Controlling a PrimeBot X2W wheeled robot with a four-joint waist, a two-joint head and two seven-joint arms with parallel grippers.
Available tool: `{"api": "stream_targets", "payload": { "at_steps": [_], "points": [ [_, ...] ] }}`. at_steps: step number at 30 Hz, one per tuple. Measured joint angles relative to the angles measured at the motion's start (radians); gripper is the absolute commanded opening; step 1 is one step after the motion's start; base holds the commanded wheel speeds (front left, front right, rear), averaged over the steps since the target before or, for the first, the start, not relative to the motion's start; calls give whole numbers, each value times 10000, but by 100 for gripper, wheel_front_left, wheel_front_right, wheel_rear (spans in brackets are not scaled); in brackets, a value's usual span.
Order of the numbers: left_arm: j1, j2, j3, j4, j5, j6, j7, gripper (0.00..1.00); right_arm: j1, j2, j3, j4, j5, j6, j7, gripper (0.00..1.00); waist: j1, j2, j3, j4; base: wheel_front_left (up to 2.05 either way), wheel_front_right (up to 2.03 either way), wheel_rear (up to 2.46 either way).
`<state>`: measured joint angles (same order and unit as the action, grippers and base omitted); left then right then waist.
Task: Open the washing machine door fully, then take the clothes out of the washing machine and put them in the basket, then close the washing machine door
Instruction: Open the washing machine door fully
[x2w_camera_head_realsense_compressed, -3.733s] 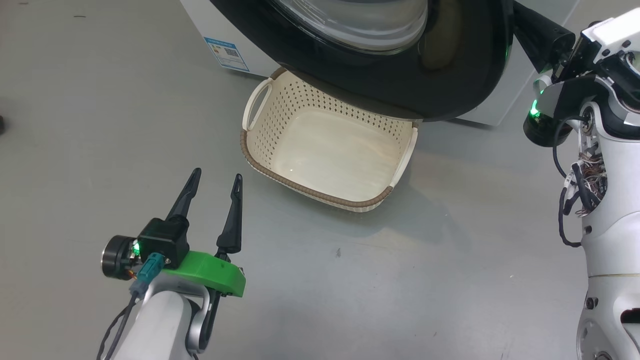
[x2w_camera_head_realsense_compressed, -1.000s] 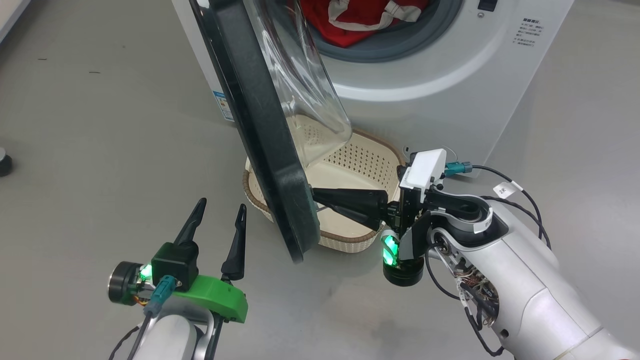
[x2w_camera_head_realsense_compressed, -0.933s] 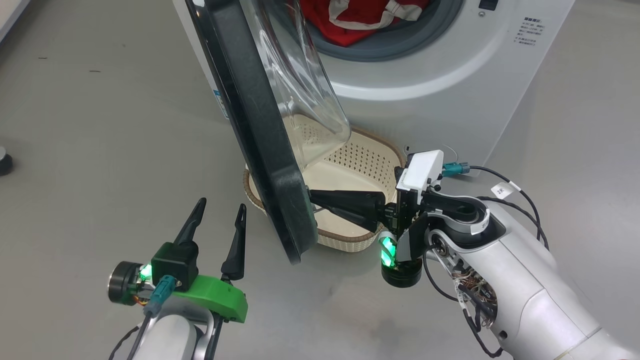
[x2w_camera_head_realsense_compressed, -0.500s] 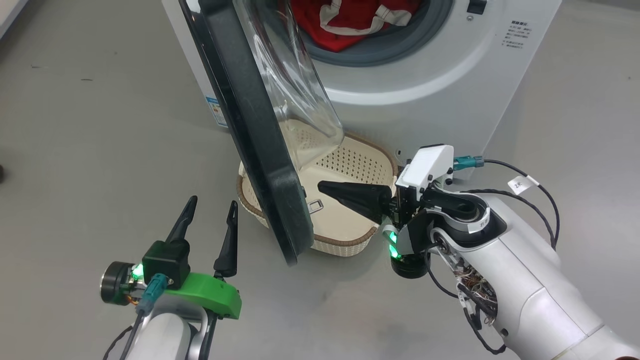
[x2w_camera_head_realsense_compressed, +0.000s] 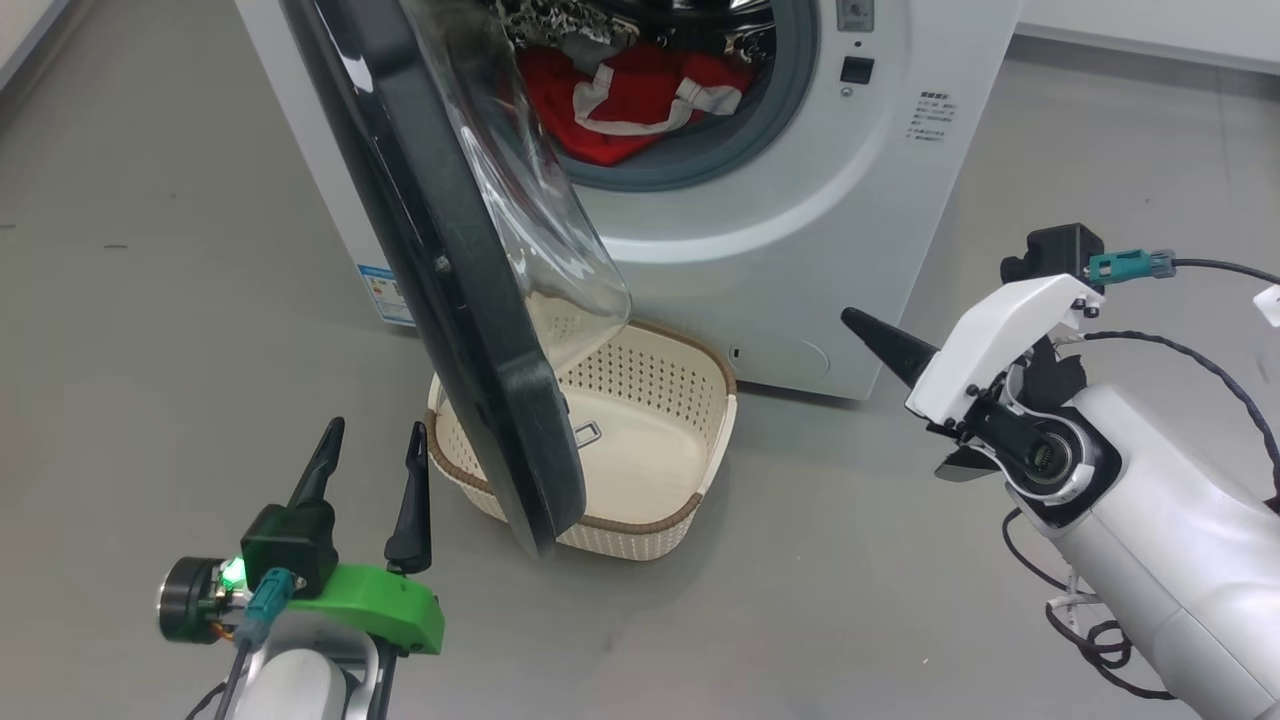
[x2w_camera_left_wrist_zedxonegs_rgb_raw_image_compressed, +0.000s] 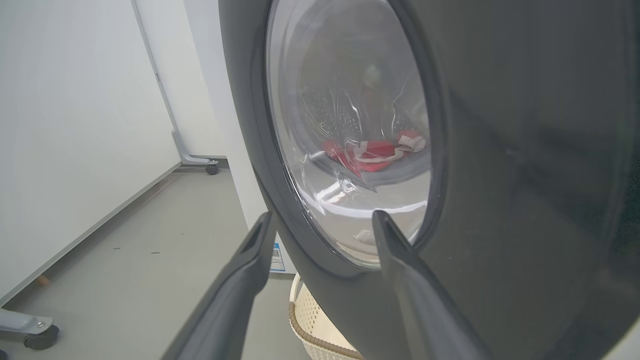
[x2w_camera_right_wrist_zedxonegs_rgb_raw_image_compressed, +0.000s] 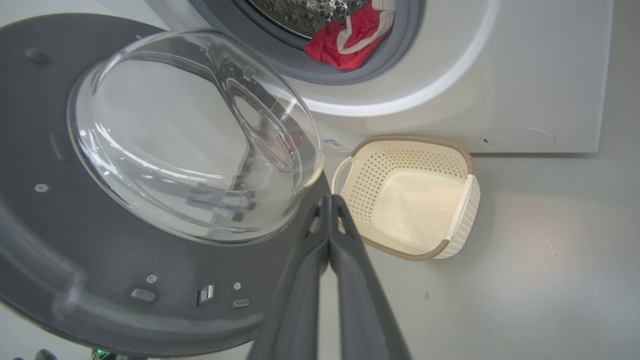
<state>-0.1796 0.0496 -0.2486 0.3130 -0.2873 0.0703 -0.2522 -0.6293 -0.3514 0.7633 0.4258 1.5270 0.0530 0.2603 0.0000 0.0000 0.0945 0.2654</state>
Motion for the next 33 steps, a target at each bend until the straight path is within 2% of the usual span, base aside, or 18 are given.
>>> {"api": "stream_targets", "payload": {
  "at_steps": [4, 8, 16, 18, 19, 22, 30, 31, 32, 33],
  "points": [
    [175, 50, 153, -4, 33, 48, 0, 100, 15, -541, 357, -171, -1453, 151, -1072, 0, 0, 0, -253, -236, 0, 0, 0],
    [372, 98, 199, -15, 75, 50, 2, 100, 167, -859, 481, -347, -2497, 132, -2207, 0, 0, 0, -468, -466, 0, 0, 0],
    [606, 105, 244, -50, 161, 52, 0, 100, 1210, -1344, 637, -535, -4015, -514, -4234, 0, 0, 0, -821, -735, 0, 0, 0],
    [642, 111, 255, -56, 161, 52, 0, 100, 1341, -1352, 591, -560, -4048, -625, -4483, 0, 0, 0, -855, -758, 0, 0, 0],
    [702, 111, 253, -63, 165, 52, 2, 100, 1668, -1383, 504, -614, -4067, -840, -4930, 0, 0, 0, -922, -795, 0, 0, 0],
    [764, 111, 257, -79, 165, 52, 2, 100, 2034, -1409, 430, -692, -4119, -1024, -5285, 0, 0, 1, -985, -822, 0, 0, 0],
    [824, 113, 303, -146, 224, 52, 2, 100, 2935, -1530, 54, -1108, -4794, -1505, -5242, 0, 0, 0, -1050, -921, 0, 0, 0],
    [824, 113, 307, -151, 253, 52, 0, 100, 3033, -1528, -48, -1168, -4861, -1532, -5241, 38, 0, 0, -1057, -933, 0, 0, 0],
    [825, 113, 318, -157, 253, 52, 0, 100, 3132, -1526, -130, -1235, -4922, -1542, -5239, 90, 0, 0, -1065, -946, 0, 0, 0],
    [826, 113, 334, -163, 253, 52, 2, 100, 3223, -1524, -186, -1290, -5003, -1578, -5237, 100, 0, 0, -1073, -960, 0, 0, 0]
  ]
}}
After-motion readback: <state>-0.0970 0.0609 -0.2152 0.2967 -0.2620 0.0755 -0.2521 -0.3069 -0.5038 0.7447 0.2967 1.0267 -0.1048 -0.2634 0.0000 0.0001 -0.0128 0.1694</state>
